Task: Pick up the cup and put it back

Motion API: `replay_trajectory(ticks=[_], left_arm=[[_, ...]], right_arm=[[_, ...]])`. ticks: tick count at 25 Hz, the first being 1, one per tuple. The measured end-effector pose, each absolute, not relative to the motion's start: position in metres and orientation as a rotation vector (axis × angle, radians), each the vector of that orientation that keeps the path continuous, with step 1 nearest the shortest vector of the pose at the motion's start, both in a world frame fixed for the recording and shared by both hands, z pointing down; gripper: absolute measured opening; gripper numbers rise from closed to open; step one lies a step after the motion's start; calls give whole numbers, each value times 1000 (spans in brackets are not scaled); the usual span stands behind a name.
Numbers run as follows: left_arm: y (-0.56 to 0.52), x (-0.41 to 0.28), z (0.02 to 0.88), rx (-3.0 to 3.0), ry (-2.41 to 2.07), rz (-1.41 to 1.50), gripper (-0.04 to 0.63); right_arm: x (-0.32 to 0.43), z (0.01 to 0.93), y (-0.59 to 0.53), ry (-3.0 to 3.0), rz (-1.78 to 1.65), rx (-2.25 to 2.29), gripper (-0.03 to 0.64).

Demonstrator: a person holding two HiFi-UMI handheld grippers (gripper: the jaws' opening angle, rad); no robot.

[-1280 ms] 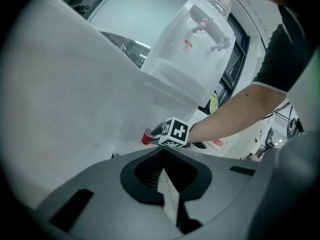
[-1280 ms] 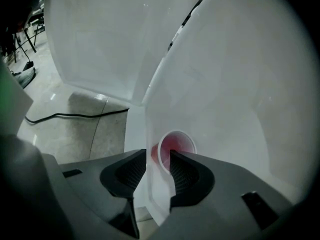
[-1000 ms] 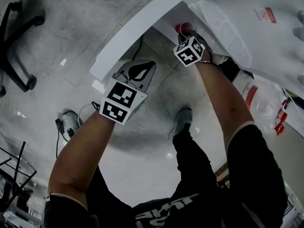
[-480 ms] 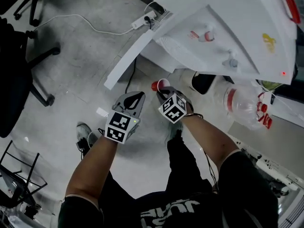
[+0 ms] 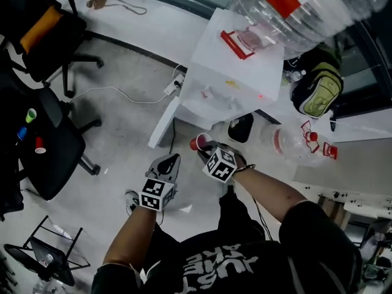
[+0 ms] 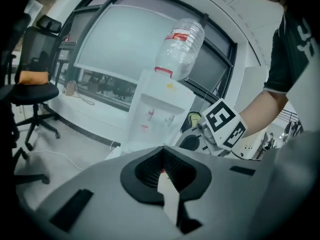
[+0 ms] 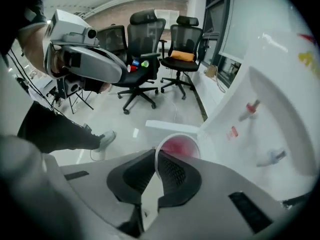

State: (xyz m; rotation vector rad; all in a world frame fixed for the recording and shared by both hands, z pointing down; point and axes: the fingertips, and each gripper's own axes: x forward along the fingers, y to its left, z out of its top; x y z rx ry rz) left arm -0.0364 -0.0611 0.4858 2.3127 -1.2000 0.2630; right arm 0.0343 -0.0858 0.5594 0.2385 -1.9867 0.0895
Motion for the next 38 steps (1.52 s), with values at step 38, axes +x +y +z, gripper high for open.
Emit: replay_trajectory(ticks=[38], left_arm=[[-51, -61, -64, 2818, -1367, -116, 8]], right_arm=[[42, -72, -50, -2534, -617, 209, 44]])
